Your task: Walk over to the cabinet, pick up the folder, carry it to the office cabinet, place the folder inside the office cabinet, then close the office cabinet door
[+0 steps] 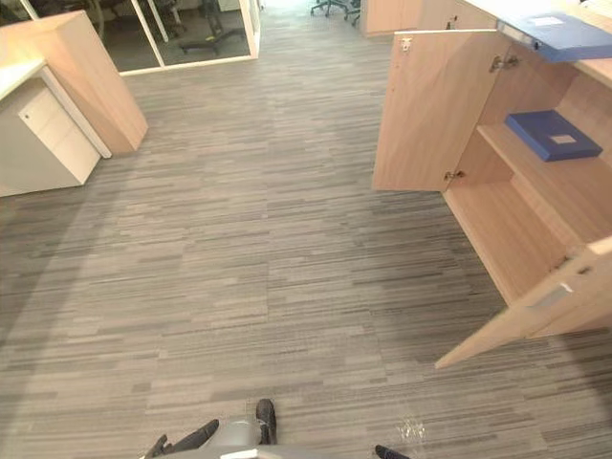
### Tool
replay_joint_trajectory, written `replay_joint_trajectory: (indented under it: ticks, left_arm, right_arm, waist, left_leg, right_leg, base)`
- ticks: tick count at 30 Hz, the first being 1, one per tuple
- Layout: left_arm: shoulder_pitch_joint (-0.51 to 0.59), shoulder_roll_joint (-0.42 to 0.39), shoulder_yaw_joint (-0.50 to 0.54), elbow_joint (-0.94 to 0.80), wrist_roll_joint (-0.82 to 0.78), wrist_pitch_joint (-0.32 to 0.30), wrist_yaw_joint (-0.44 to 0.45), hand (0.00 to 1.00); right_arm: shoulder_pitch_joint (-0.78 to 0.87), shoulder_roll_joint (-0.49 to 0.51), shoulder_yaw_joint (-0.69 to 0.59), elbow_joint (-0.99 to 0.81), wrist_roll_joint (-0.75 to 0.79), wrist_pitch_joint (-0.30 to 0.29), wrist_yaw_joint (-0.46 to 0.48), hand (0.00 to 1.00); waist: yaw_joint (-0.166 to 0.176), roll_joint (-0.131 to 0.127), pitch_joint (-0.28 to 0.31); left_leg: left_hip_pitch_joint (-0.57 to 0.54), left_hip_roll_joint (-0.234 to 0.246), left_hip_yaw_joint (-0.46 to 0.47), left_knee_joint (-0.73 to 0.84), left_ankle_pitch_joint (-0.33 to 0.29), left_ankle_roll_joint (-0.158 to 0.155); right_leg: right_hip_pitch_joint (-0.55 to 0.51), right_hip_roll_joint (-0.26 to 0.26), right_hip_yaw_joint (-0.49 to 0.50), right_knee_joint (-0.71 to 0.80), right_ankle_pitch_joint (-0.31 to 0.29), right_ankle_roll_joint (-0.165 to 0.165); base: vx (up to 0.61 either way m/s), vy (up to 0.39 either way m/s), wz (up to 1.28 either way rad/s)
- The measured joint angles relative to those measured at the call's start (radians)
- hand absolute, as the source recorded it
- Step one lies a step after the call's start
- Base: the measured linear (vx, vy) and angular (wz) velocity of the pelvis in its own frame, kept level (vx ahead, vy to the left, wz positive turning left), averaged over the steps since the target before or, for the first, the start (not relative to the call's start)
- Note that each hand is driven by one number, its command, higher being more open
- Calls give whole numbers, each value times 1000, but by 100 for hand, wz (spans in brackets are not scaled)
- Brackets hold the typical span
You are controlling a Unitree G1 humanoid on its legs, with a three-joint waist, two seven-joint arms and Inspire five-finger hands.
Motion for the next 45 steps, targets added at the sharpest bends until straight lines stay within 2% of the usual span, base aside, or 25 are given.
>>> replay_joint_trajectory:
  ticks: [2,3,4,6,7,10,12,15,17,18,20,22,23,24,26,28,31,34,36,40,41,42,43,44,45]
  left_arm:
    - [-2,16,-27,20,-3,13,-1,100]
    - [2,19,-40,24,1,20,-1,100]
    - [13,20,-49,28,0,21,-1,100]
    - [18,20,-65,32,0,21,1,100]
    - [16,18,-93,46,0,21,0,100]
    - [9,26,-148,46,2,19,-9,100]
    - [-17,41,-172,57,20,21,-15,100]
    - [-33,47,-182,55,22,21,-20,100]
    - [-32,61,-179,47,40,24,-23,100]
    - [-34,73,-168,39,48,28,-26,100]
    - [-37,48,-132,38,59,39,-26,100]
    - [-39,39,-98,38,71,52,-36,100]
    - [-29,24,-71,34,84,53,-36,100]
    - [-9,0,-45,21,89,55,-37,100]
    - [8,-16,-22,4,85,54,-39,100]
    - [5,-15,6,-24,56,47,-45,100]
    - [5,-8,16,-70,37,27,-43,100]
    - [-1,-16,26,-81,17,28,-39,100]
    - [-15,-33,57,-79,-4,29,-18,100]
    - [-24,-36,57,-57,-21,31,-7,100]
    - [-27,-37,55,-39,-21,31,-2,100]
    - [-24,-38,52,-16,-20,32,-1,100]
    - [-23,-29,54,-1,-21,33,-2,100]
    - [-20,-8,44,16,-19,36,-3,100]
    - [-22,13,26,37,-18,35,-4,100]
  right_arm:
    - [-4,2,-21,27,0,2,5,100]
    - [-9,-6,-43,30,2,4,12,100]
    - [-15,-9,-70,21,15,-2,16,100]
    - [-31,-16,-79,-1,36,-3,20,100]
    - [-47,-40,-59,-13,36,-1,23,100]
    - [-55,-41,-26,-28,37,-8,21,100]
    - [-73,-33,9,-43,39,-20,21,100]
    - [-69,-5,16,-84,75,-23,23,100]
    - [-68,11,30,-94,80,-23,23,100]
    - [-59,25,43,-93,81,-20,26,100]
    - [-64,6,58,-100,77,-19,32,100]
    - [-55,17,46,-112,79,-19,41,100]
    - [-37,18,45,-127,79,-17,43,100]
    - [-6,14,49,-151,79,-18,43,100]
    - [10,3,51,-157,81,-23,41,100]
    - [5,5,48,-121,80,-15,35,100]
    - [28,18,55,-86,83,5,30,100]
    - [19,14,84,-86,81,7,27,100]
    - [1,12,112,-87,82,5,22,100]
    - [-19,17,131,-104,85,-5,22,100]
    - [-23,20,128,-108,86,-5,23,100]
    - [-21,24,120,-109,82,-4,24,100]
    - [-23,31,113,-112,80,-4,27,100]
    - [-22,52,94,-126,77,-6,34,100]
    - [-25,59,83,-127,78,-6,45,100]
  waist:
    - [0,-12,-24]
    - [-2,-8,-30]
    - [-7,-5,-41]
    - [-17,5,-45]
    - [-34,24,-52]
    - [-32,36,-48]
    - [-37,30,-4]
    - [-40,14,23]
    - [-38,-10,25]
    - [-37,-42,28]
    - [-25,-15,23]
    - [-49,-6,26]
    - [-54,13,22]
    - [-49,42,9]
    - [-37,73,12]
    - [-22,54,19]
    - [-7,-9,24]
    - [-1,-16,36]
    - [17,-17,36]
    - [30,-5,21]
    - [33,5,15]
    - [43,18,7]
    - [43,7,6]
    - [39,-10,-1]
    - [33,-36,-8]
  left_leg:
    - [24,-49,40,42,-64,45]
    - [84,-93,58,9,-84,69]
    - [168,-143,78,-70,-84,83]
    - [248,-178,92,-136,-80,91]
    - [335,-197,79,-191,-80,91]
    - [411,-199,63,-196,-79,90]
    - [481,-200,39,-204,-86,78]
    - [549,-201,39,-276,-101,54]
    - [603,-209,41,-349,-122,30]
    - [634,-218,33,-360,-143,29]
    - [635,-180,40,-315,-155,25]
    - [552,-116,72,-51,-191,-5]
    - [460,-29,114,226,-174,-4]
    - [372,72,130,483,-85,-4]
    - [279,181,133,731,-39,7]
    - [172,222,116,856,-70,1]
    - [54,154,62,681,-148,-22]
    - [32,84,-26,387,-170,-22]
    - [20,36,-163,145,-160,-18]
    - [-7,-18,-229,59,-107,-17]
    - [10,-36,-183,33,-77,24]
    - [56,-43,-164,-8,15,39]
    - [87,-42,-144,-20,7,23]
    - [151,-58,-114,-68,-1,36]
    - [213,-85,-76,-101,-12,49]
  right_leg:
    - [-24,-71,11,94,10,9]
    - [-75,-124,12,261,15,4]
    - [-171,-190,9,486,56,-77]
    - [-265,-255,-33,723,90,-204]
    - [-338,-291,-136,951,82,-263]
    - [-407,-239,-240,1021,6,-203]
    - [-473,-123,-283,897,-62,-169]
    - [-551,-28,-349,706,-59,-175]
    - [-583,26,-411,555,27,-225]
    - [-577,39,-423,516,74,-360]
    - [-564,77,-431,521,28,-331]
    - [-493,123,-444,458,11,-316]
    - [-423,183,-434,383,15,-310]
    - [-369,256,-412,324,13,-313]
    - [-316,336,-361,292,-6,-328]
    - [-253,381,-288,252,-26,-329]
    - [-146,381,-185,161,-11,-325]
    - [-89,381,-101,130,-11,-322]
    - [-42,387,-8,96,-18,-308]
    - [9,388,109,66,-33,-281]
    - [3,381,125,123,-56,-247]
    - [-47,373,111,285,-94,-186]
    - [-83,352,85,398,-108,-171]
    - [-189,283,15,657,-99,-160]
    - [-266,154,-82,859,-99,-211]
  base:
    - [495,486,-25]
    - [574,543,-43]
    - [589,534,-34]
    - [423,368,-16]
    - [430,352,5]
    - [350,185,7]
    - [354,49,1]
    - [254,-18,24]
    - [317,-81,38]
    - [333,-136,26]
    - [365,-164,-12]
    - [429,-273,-13]
    - [403,-245,-56]
    - [344,-151,-78]
    - [287,-47,-96]
    - [437,-52,-108]
    - [444,-76,-90]
    - [411,16,-101]
    - [384,71,-116]
    - [455,119,-103]
    - [585,194,-115]
    - [570,198,-121]
    - [411,155,-119]
    - [375,136,-95]
    - [373,131,-82]
